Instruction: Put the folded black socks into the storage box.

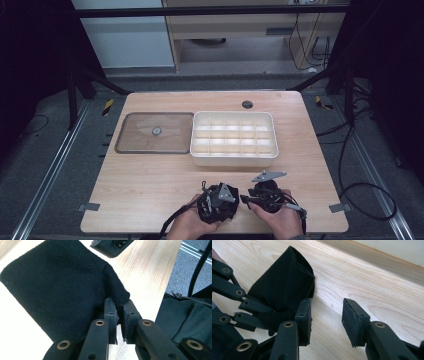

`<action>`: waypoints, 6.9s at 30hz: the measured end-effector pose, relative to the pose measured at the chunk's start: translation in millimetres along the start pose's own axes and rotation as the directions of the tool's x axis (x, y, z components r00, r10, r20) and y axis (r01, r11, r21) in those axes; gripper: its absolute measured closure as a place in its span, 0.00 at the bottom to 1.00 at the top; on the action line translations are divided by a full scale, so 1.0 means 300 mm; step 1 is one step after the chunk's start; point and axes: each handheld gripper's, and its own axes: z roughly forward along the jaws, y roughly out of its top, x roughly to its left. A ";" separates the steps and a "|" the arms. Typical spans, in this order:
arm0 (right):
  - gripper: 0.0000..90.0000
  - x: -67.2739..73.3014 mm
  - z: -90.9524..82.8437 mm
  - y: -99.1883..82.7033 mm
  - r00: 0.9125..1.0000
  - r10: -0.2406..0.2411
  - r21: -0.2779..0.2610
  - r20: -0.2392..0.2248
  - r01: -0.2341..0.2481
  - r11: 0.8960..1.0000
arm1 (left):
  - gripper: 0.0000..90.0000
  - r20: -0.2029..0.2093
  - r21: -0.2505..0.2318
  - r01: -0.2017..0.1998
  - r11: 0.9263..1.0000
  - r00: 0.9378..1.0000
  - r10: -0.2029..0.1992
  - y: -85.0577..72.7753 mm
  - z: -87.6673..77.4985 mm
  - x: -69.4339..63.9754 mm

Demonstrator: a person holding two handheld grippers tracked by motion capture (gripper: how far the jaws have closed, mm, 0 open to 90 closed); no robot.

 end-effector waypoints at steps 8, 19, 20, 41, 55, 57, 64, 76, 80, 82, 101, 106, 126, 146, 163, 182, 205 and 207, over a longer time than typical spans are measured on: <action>0.65 -0.006 -0.014 0.012 1.000 0.004 -0.018 0.000 -0.004 1.000 | 0.91 -0.007 -0.014 0.007 1.000 1.000 -0.007 -0.001 -0.011 0.001; 0.62 -0.018 -0.031 0.008 1.000 0.016 -0.033 0.002 -0.016 0.999 | 0.78 -0.030 -0.054 0.008 0.999 0.999 -0.010 0.008 -0.049 -0.009; 0.62 -0.019 -0.031 0.008 1.000 0.018 -0.035 0.001 -0.018 0.999 | 0.77 -0.031 -0.059 0.007 0.998 0.999 -0.008 0.009 -0.054 -0.010; 0.46 0.021 -0.069 0.056 0.999 0.030 -0.073 -0.024 -0.032 0.997 | 0.45 -0.128 -0.157 0.022 0.987 0.991 -0.042 -0.028 -0.227 -0.002; 0.35 0.084 0.029 0.111 0.999 0.034 0.005 -0.027 -0.034 0.999 | 0.10 -0.296 -0.188 0.186 0.965 0.926 -0.236 -0.262 -0.340 0.213; 0.36 0.089 0.046 0.111 0.999 0.042 0.022 -0.026 -0.042 0.999 | 0.10 -0.308 -0.196 0.231 0.953 0.908 -0.283 -0.339 -0.345 0.251; 0.40 0.117 0.114 0.116 0.999 0.032 0.086 -0.010 -0.031 0.996 | 0.13 -0.374 -0.252 0.294 0.922 0.849 -0.373 -0.516 -0.351 0.315; 0.46 0.132 0.161 0.110 0.999 0.052 0.121 0.004 -0.052 0.991 | 0.14 -0.370 -0.279 0.314 0.908 0.837 -0.403 -0.546 -0.374 0.330; 0.46 0.131 0.166 0.104 0.998 0.066 0.118 -0.008 -0.065 0.991 | 0.14 -0.362 -0.283 0.323 0.903 0.836 -0.412 -0.552 -0.372 0.335; 0.47 0.129 0.169 0.102 0.997 0.070 0.115 -0.017 -0.068 0.991 | 0.14 -0.357 -0.284 0.329 0.901 0.835 -0.418 -0.556 -0.371 0.339; 0.74 0.124 0.118 0.114 0.989 0.045 0.041 -0.139 -0.040 0.998 | 0.11 -0.412 -0.281 0.333 0.900 0.805 -0.427 -0.594 -0.386 0.371; 0.74 0.108 0.061 0.139 0.995 0.014 0.021 -0.095 -0.012 1.000 | 0.10 -0.450 -0.270 0.348 0.898 0.779 -0.437 -0.613 -0.388 0.402; 0.74 0.026 -0.119 0.208 0.998 -0.056 -0.032 -0.011 0.055 0.998 | 0.02 -0.437 -0.279 0.373 0.885 0.771 -0.463 -0.642 -0.345 0.472; 0.74 -0.128 -0.328 0.344 0.989 -0.050 -0.091 0.140 0.063 0.994 | 0.00 -0.447 -0.329 0.369 0.869 0.750 -0.488 -0.669 -0.348 0.488; 0.74 -0.257 -0.385 0.458 0.968 -0.019 -0.097 0.249 0.045 0.994 | 0.00 -0.440 -0.324 0.354 0.877 0.765 -0.471 -0.660 -0.348 0.534; 0.73 -0.302 -0.312 0.554 0.955 -0.042 -0.059 0.292 0.062 0.996 | 0.00 -0.436 -0.331 0.357 0.874 0.763 -0.477 -0.659 -0.345 0.533; 0.73 -0.334 -0.191 0.575 0.951 -0.038 0.030 0.307 0.030 0.999 | 0.00 -0.438 -0.328 0.355 0.875 0.764 -0.474 -0.662 -0.347 0.529; 0.73 -0.330 -0.185 0.567 0.950 -0.048 0.044 0.308 0.037 0.998 | 0.00 -0.438 -0.332 0.356 0.873 0.762 -0.477 -0.661 -0.346 0.528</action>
